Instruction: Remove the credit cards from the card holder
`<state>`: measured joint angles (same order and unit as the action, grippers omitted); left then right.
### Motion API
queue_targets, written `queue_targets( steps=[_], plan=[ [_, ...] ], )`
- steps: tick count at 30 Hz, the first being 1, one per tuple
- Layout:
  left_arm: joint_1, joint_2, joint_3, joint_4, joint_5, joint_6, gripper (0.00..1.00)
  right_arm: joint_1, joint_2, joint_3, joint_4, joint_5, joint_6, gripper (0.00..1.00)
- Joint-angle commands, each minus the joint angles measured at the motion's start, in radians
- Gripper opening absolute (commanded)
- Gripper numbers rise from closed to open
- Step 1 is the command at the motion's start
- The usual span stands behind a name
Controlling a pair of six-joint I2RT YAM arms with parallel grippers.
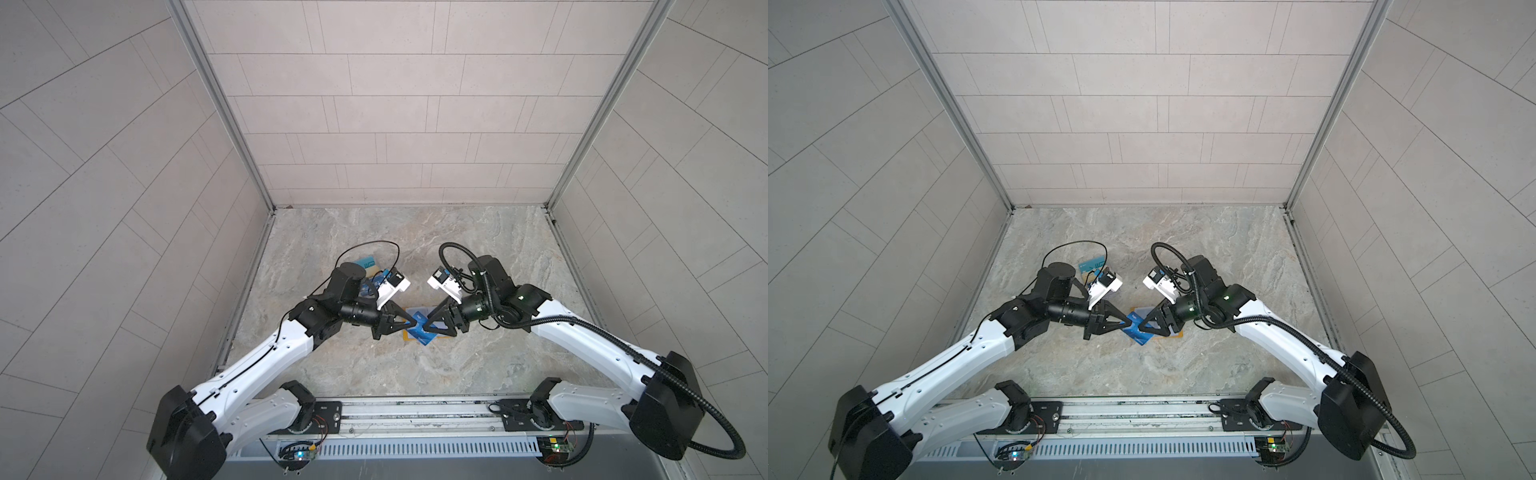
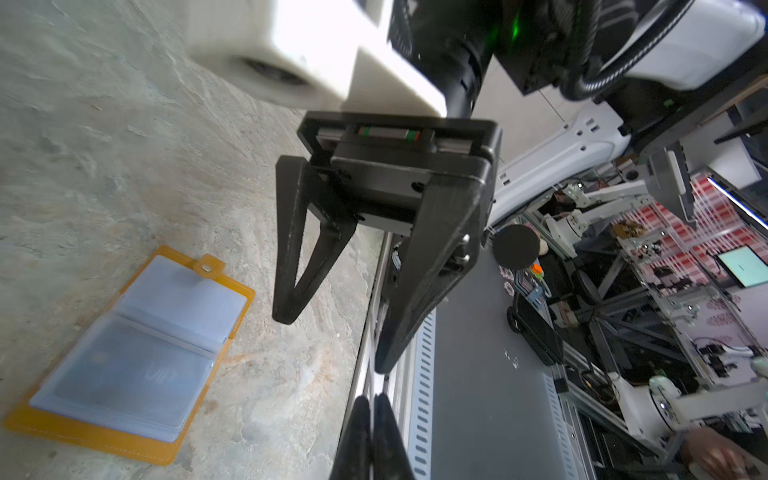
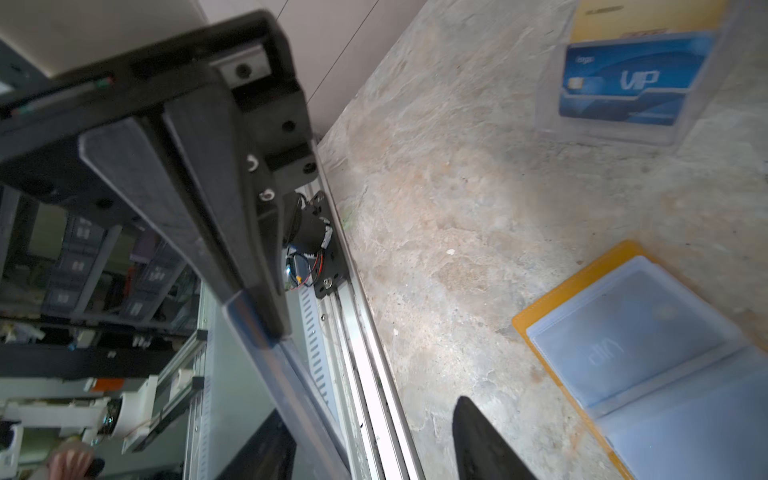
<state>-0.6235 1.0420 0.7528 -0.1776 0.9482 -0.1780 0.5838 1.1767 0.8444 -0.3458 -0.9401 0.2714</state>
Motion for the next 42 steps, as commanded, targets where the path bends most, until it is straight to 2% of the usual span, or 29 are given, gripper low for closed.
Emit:
queue_targets(
  steps=[1, 6, 10, 15, 18, 22, 28, 39, 42],
  plan=[
    [0.01, -0.025, -0.046, 0.148, -0.109, -0.096, 0.0, -0.02, -0.067, -0.06, 0.159, 0.053, 0.105, 0.66],
    [0.01, -0.031, -0.134, 0.424, -0.26, -0.297, 0.0, -0.043, -0.128, -0.17, 0.4, 0.106, 0.263, 0.73],
    [0.014, -0.033, -0.165, 0.529, -0.355, -0.383, 0.0, -0.046, -0.126, -0.219, 0.558, 0.165, 0.373, 0.73],
    [0.017, -0.048, -0.209, 0.699, -0.384, -0.487, 0.0, -0.046, -0.104, -0.267, 0.686, 0.205, 0.45, 0.71],
    [0.018, -0.062, -0.243, 0.783, -0.417, -0.536, 0.0, -0.045, -0.096, -0.281, 0.77, 0.205, 0.503, 0.65],
    [0.021, -0.053, -0.287, 0.904, -0.428, -0.602, 0.0, -0.038, -0.112, -0.266, 0.788, 0.215, 0.529, 0.56],
    [0.021, -0.014, -0.318, 1.059, -0.403, -0.686, 0.0, -0.033, -0.123, -0.26, 0.826, 0.212, 0.561, 0.48],
    [0.021, 0.026, -0.348, 1.195, -0.384, -0.762, 0.0, -0.022, -0.123, -0.244, 0.903, 0.21, 0.627, 0.35],
    [0.021, 0.027, -0.355, 1.209, -0.385, -0.768, 0.0, -0.021, -0.12, -0.232, 0.9, 0.206, 0.633, 0.35]
  ],
)
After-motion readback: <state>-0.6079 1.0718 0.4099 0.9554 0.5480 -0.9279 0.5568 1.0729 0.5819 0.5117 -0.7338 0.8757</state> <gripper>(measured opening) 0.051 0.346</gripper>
